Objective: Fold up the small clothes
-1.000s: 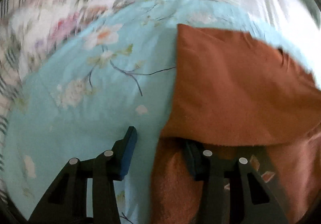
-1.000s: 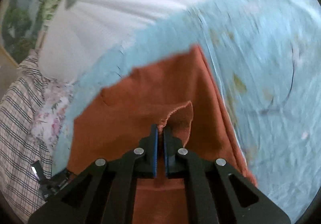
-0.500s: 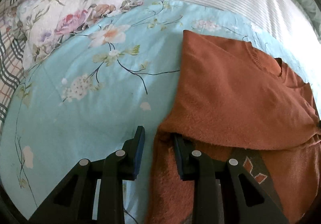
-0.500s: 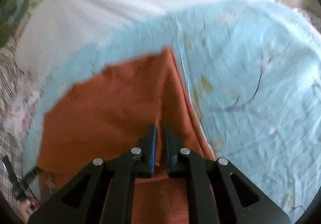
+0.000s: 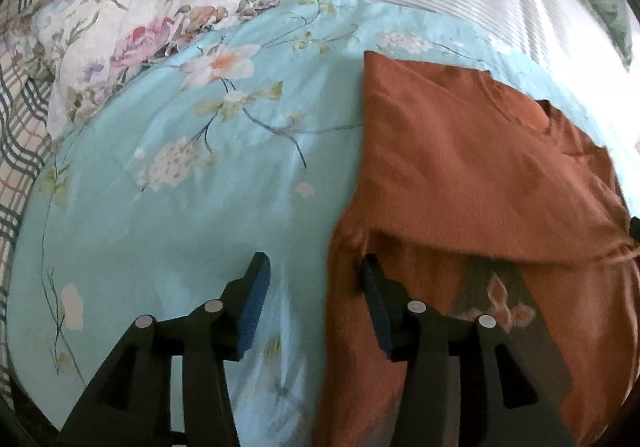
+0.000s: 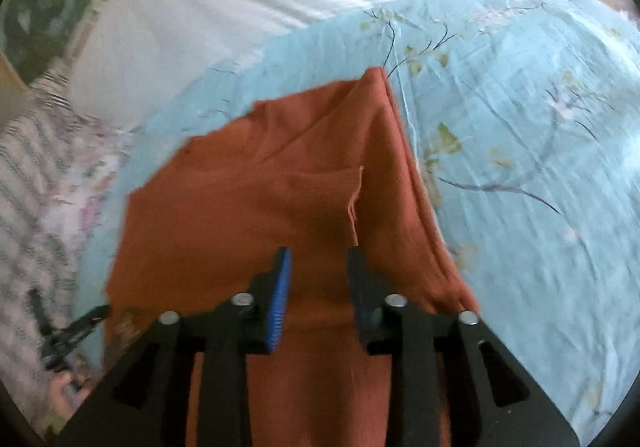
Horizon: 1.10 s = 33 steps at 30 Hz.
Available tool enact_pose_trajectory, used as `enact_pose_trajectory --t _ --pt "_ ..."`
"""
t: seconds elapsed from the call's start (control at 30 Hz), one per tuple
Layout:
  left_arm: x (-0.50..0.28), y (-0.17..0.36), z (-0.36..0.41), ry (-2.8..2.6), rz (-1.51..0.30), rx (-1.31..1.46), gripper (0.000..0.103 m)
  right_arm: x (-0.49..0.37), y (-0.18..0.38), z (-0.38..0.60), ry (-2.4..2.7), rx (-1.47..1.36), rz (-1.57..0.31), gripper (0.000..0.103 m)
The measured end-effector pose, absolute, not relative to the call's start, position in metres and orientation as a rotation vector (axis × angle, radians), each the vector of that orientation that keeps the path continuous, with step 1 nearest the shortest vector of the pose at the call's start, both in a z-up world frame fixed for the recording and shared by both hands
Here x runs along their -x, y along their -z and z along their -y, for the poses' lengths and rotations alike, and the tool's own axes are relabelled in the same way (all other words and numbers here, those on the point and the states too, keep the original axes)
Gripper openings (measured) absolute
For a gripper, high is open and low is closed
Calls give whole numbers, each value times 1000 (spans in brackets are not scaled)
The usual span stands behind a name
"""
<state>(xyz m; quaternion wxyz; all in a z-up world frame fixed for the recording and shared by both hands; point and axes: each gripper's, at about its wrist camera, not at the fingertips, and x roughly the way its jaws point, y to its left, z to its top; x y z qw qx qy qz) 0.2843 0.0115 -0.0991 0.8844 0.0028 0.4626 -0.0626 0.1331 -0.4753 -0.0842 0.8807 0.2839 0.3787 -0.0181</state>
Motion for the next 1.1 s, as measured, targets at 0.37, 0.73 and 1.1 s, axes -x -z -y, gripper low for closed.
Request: enact_pose_trajectory --t 0.37,0.73,1.1 --pt "-177 107 -41 421 -1022 83 56 -4 111 496 -56 -709 -853 42" --pt "-79 138 -43 564 -1133 -12 58 67 148 432 -407 -708 -872 44" --pt "-76 155 -60 629 -1140 83 58 60 181 429 -395 -635 -951 44"
